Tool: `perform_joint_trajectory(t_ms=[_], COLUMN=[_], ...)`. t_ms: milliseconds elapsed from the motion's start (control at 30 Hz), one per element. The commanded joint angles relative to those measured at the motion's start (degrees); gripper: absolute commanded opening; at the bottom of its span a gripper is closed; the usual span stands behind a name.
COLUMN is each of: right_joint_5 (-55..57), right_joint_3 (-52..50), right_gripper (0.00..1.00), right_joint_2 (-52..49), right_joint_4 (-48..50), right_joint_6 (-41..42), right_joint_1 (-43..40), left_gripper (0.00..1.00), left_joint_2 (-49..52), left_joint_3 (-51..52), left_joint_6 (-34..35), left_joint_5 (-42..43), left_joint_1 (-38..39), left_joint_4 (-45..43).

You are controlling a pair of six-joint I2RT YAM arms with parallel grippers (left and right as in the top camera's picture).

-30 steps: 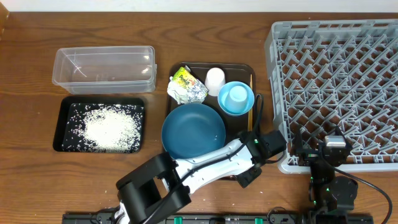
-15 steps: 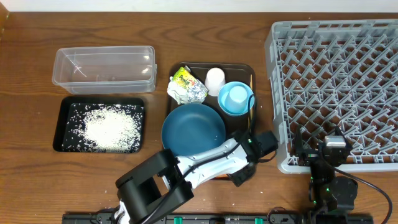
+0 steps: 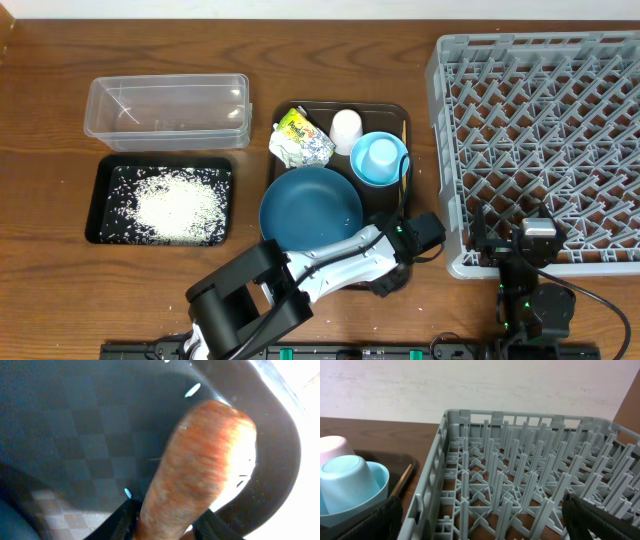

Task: Sort waste into correct bins and load items into the dishwasher rack
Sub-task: 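Lift the carrot with the left gripper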

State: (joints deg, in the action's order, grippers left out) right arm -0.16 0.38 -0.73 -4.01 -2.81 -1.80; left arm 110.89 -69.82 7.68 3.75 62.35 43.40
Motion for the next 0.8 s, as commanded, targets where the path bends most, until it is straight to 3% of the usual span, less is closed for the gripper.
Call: perform_joint_trajectory(t_ms=[0,500,667,767], right_joint_5=[0.57,0.57,0.57,0.57], right_joint_3=[-0.09,-0.09,-0.09,-0.09], right_gripper=[0.99,0.99,0.99,0.99], right_joint_2=[0.31,0.31,0.31,0.31], right_joint_4=[-0.26,-0.26,-0.26,-0.26], right_joint_6=[-0.7,-0.7,-0.7,-0.7], right_joint_1=[1.03,1.03,1.03,1.03], left_gripper=[0.33,0.28,0.27,0.33], left_joint_2=[0.28,-14.51,-23.15,-26.71], left_joint_3=[-0.04,-1.05,-1.03,-1.03], left_joint_6=[0.04,1.11,1.11,0.87], left_joint_5=[0.31,1.68,1.44,4.96], left_joint_1=[0.02,-1.11,-8.79,-14.88], left_joint_4=[1.55,3.02,4.37,5.49])
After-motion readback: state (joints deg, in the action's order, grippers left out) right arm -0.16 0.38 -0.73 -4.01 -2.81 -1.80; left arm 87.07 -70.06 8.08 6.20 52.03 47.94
